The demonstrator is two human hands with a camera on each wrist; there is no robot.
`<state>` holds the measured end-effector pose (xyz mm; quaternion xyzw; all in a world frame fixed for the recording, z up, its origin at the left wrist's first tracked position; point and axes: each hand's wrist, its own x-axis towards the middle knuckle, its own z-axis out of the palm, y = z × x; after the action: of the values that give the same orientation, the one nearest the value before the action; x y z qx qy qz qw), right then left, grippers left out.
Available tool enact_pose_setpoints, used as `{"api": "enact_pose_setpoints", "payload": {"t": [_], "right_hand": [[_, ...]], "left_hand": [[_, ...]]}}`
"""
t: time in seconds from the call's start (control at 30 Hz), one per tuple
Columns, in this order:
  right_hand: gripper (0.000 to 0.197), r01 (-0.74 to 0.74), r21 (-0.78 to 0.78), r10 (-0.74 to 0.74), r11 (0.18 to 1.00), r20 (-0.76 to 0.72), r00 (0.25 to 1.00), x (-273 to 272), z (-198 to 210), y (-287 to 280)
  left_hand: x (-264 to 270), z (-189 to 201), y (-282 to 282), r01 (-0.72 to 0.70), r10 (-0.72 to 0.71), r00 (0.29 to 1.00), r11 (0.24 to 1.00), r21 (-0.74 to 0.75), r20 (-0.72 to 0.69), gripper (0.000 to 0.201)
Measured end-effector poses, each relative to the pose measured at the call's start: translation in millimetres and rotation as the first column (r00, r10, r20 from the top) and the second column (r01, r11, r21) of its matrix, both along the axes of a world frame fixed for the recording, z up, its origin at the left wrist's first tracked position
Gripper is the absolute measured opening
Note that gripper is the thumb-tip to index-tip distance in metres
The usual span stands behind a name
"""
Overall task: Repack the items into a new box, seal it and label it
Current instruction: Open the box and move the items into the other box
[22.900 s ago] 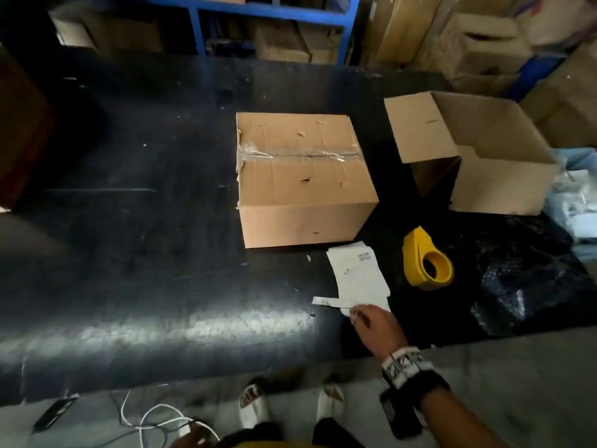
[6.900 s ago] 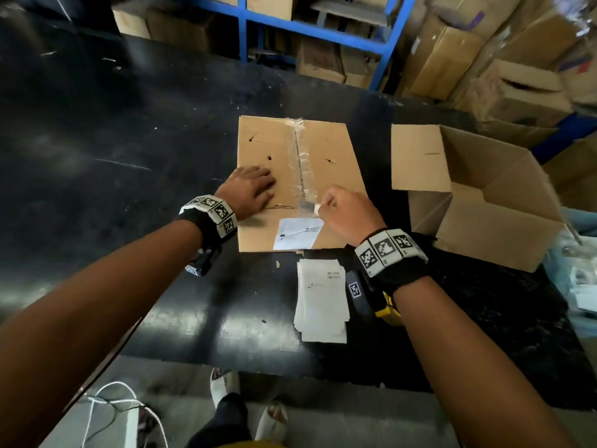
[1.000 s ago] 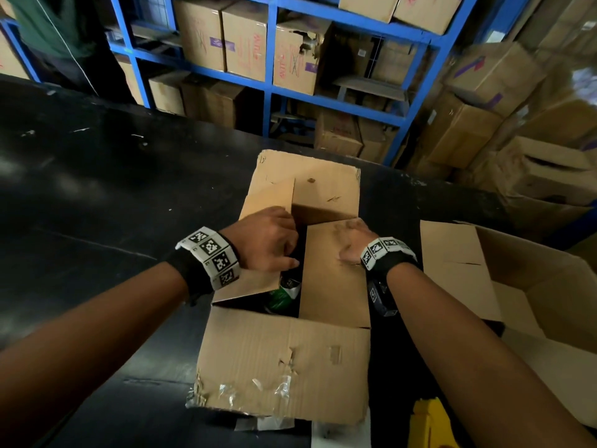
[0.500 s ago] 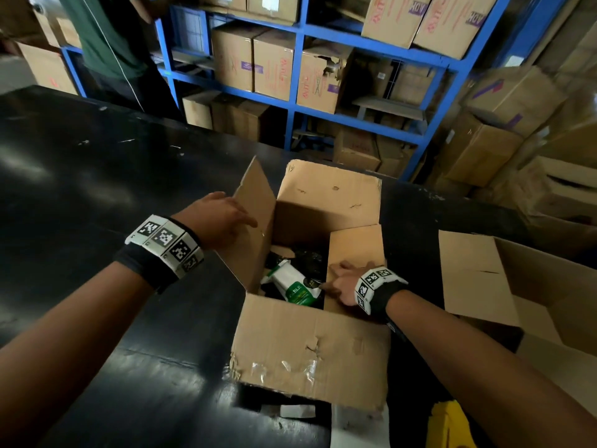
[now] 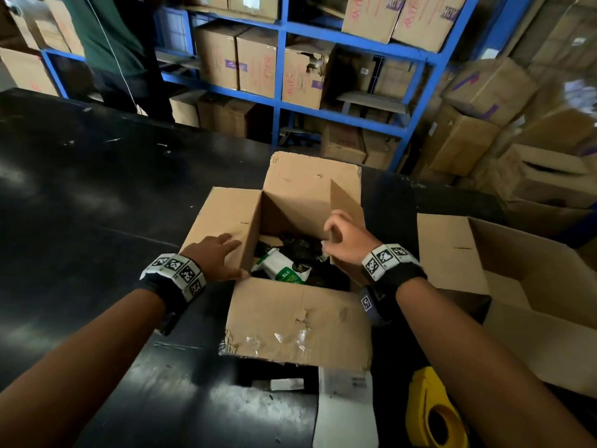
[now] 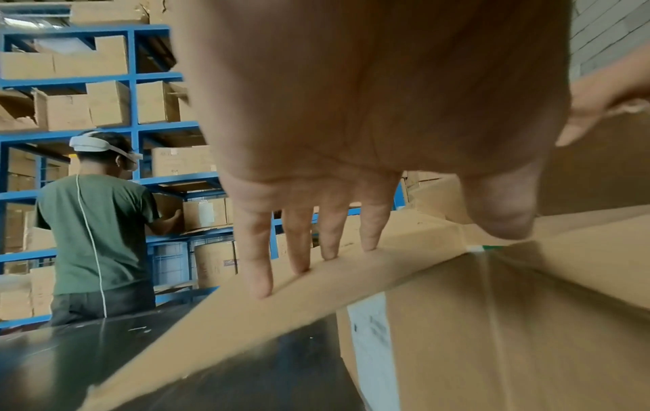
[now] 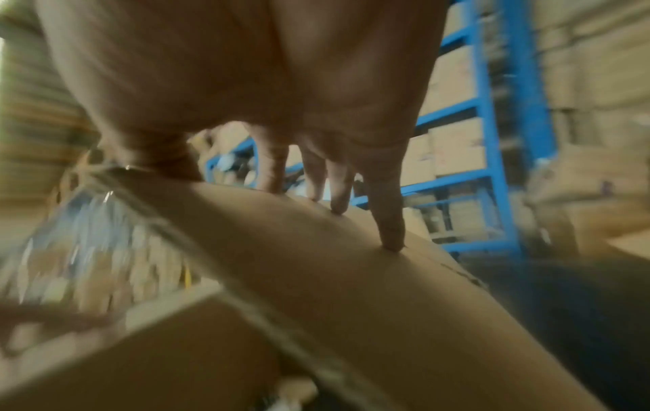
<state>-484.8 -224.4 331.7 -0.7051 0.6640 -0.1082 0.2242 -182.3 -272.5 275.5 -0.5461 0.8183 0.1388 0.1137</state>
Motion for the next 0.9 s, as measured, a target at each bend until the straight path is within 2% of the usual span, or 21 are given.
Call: {"api": "enact_pose_setpoints", "payload": {"t": [0.07, 0.17, 0.3, 0.43, 0.63, 0.7, 0.8, 0.9], "right_hand": [[0.035, 0.077, -0.041, -0.075, 0.996, 0.056, 0.996, -12, 11, 10], [0.042, 0.183, -0.176, -0.175, 0.967, 0.055, 0.983, -34, 24, 31], [0.044, 0.296, -0.231, -0.317, 0.927, -0.06, 0.946, -76, 28, 55], [0.043, 0.311, -0.118, -0.332, 0.943, -0.267, 0.905, -105, 15, 69], [0.051, 0.381, 0.06, -0.334, 0.922, -0.371, 0.867, -110, -26, 90], [0.052, 0.367, 0.132, -0.297, 0.921, -0.371, 0.88, -108, -38, 94], [0.061, 0.34, 0.22, -0.278, 0.914, -0.269, 0.922, -100, -44, 91], [0.058, 0.325, 0.188, -0.283, 0.927, -0.222, 0.933, -92, -35, 73]], "left_hand": [[-12, 0, 11, -0.031, 0.03, 0.999, 0.999, -0.016, -0.011, 0.09], [-36, -1, 30, -0.008, 0.007, 1.0, 0.996, -0.088, -0.014, 0.084], [-67, -8, 48, 0.002, -0.002, 1.0, 0.997, -0.083, 0.001, 0.073], [-85, -9, 65, 0.043, -0.043, 0.999, 0.999, -0.007, 0.029, 0.057], [-70, -13, 72, 0.087, -0.091, 0.993, 0.995, -0.054, -0.076, 0.044], [-64, -12, 74, 0.098, -0.103, 0.992, 0.992, -0.076, -0.067, 0.042], [-62, -3, 74, 0.085, -0.091, 0.994, 0.993, -0.084, -0.068, 0.04], [-66, 16, 61, 0.057, -0.083, 0.976, 0.989, -0.136, -0.2, 0.045]]}}
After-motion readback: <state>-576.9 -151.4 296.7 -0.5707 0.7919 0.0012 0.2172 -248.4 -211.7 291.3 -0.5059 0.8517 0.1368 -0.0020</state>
